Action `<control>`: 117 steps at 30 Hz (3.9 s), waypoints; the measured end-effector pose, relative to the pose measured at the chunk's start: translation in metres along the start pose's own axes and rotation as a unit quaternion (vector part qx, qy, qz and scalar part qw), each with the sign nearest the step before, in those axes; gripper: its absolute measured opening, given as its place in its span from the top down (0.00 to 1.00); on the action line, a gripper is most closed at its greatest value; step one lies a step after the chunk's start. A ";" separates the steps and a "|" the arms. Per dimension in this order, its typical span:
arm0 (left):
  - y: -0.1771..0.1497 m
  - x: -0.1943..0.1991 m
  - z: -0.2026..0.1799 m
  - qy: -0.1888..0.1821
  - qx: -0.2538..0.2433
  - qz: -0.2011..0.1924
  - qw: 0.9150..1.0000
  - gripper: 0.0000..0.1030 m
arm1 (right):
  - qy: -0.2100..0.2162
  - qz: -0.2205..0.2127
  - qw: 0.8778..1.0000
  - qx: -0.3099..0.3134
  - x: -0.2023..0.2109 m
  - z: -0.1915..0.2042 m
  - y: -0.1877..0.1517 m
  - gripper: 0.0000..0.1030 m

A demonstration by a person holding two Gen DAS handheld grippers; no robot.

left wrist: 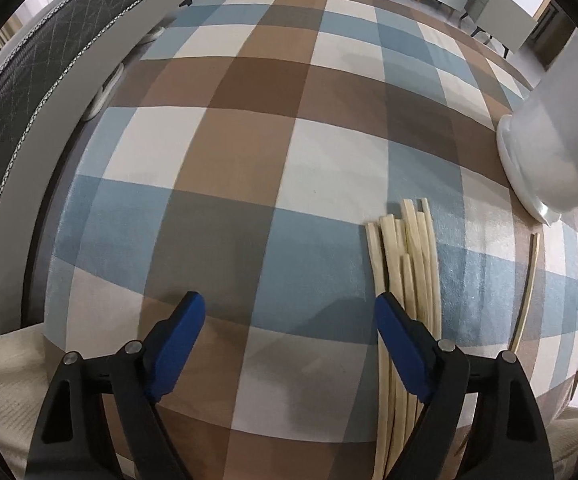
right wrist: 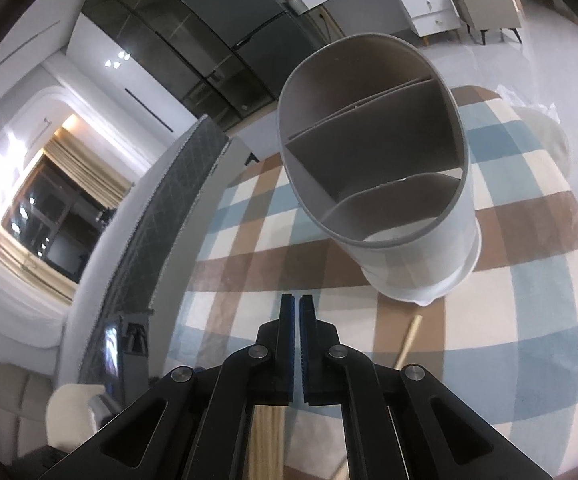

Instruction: Organize utensils

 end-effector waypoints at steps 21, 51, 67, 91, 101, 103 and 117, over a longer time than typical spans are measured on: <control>-0.003 -0.006 -0.010 0.014 -0.023 0.014 1.000 0.23 | 0.002 -0.011 1.000 -0.006 0.013 -0.004 0.002 0.80; 0.051 0.048 -0.029 -0.155 0.001 -0.077 0.985 1.00 | -0.196 0.119 0.972 0.043 -0.054 -0.056 -0.035 0.55; 0.051 0.078 -0.029 -0.193 -0.023 -0.089 0.977 1.00 | -0.223 0.111 0.964 0.094 -0.083 -0.032 -0.056 0.97; 0.036 0.183 -0.120 -0.195 -0.137 -0.142 0.961 1.00 | -0.034 -0.196 0.977 0.073 0.103 0.046 0.006 0.97; 0.092 0.250 -0.165 -0.239 -0.156 -0.194 0.938 1.00 | -0.021 -0.339 0.932 0.129 0.172 0.064 0.101 0.97; 0.110 0.262 -0.175 -0.251 -0.157 -0.207 0.932 1.00 | -0.023 -0.353 0.925 0.141 0.175 0.066 0.120 0.97; 0.217 0.237 -0.190 -0.262 -0.117 -0.261 0.922 1.00 | -0.005 -0.399 0.893 0.209 0.118 0.075 0.210 0.97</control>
Point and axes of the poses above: each gripper's, at about its wrist camera, not at the fingertips, and x roughly against the way its jaws point, z to its left, y to its top, the point moved 10 cm from there along -x, roughly the way its jaws point, and after that the axes turned 7 degrees about -y, right-handed, at the moved point
